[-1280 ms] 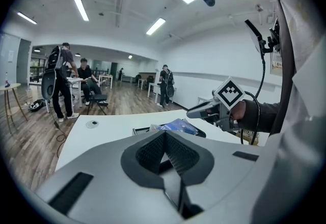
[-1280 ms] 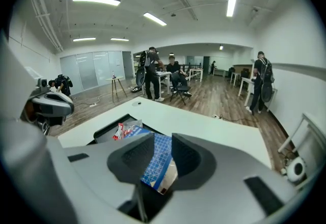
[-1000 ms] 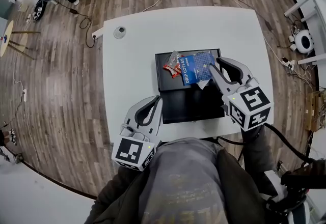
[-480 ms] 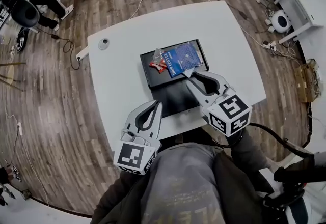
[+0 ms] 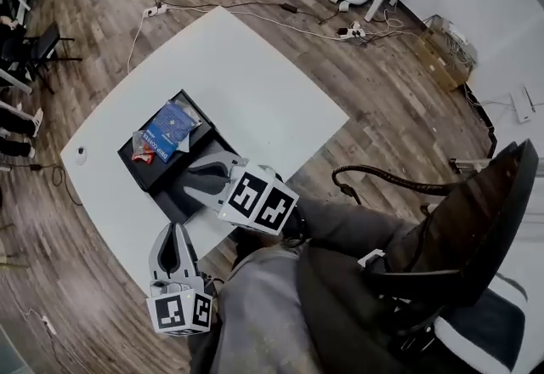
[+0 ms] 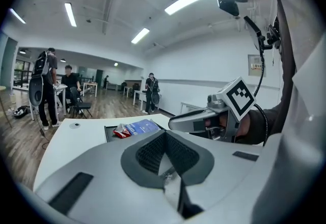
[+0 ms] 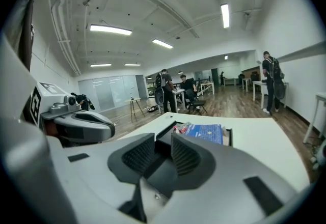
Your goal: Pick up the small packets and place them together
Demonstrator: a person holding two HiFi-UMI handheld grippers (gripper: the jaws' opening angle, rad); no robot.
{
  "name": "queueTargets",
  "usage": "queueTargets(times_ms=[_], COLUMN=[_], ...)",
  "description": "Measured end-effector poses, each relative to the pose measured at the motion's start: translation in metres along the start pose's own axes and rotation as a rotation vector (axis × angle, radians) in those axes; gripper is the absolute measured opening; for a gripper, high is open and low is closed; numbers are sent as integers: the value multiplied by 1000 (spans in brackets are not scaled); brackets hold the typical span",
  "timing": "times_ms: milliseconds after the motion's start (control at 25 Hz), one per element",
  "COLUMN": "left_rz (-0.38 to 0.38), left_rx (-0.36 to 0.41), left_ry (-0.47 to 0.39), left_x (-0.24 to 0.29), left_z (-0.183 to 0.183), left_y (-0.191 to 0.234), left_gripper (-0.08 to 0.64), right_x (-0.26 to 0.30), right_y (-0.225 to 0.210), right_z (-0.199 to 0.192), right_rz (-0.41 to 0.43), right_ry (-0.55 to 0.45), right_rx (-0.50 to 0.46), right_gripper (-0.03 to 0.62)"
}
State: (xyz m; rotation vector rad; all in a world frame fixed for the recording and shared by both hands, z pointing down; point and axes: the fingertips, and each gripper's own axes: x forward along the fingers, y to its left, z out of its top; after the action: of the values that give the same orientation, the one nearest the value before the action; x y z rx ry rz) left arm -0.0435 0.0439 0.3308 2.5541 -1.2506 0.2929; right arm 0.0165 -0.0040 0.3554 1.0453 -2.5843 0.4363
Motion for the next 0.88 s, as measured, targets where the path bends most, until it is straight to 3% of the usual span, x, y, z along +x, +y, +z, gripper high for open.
queueTargets(times_ms=[160,560,720,880], left_rz=[25,67,27,36], left_rx=[6,26,30,59], left_ry=[-1,-22,-41,-61], left_x=[-5,-11,-4,-7], left_z=[1,5,7,18], left_y=[-16,-6,-8,-11], left_gripper=[3,3,3,3], right_x=[-12,-6,-13,-23], right_y=[8,13,9,2], right_z=[-9,-5,-8,-5], right_rz=[40,61,25,-15], right_ry=[2,-25,-27,-45], right_rx=[-14,-29,-24,-8], right_gripper=[106,75,71,21])
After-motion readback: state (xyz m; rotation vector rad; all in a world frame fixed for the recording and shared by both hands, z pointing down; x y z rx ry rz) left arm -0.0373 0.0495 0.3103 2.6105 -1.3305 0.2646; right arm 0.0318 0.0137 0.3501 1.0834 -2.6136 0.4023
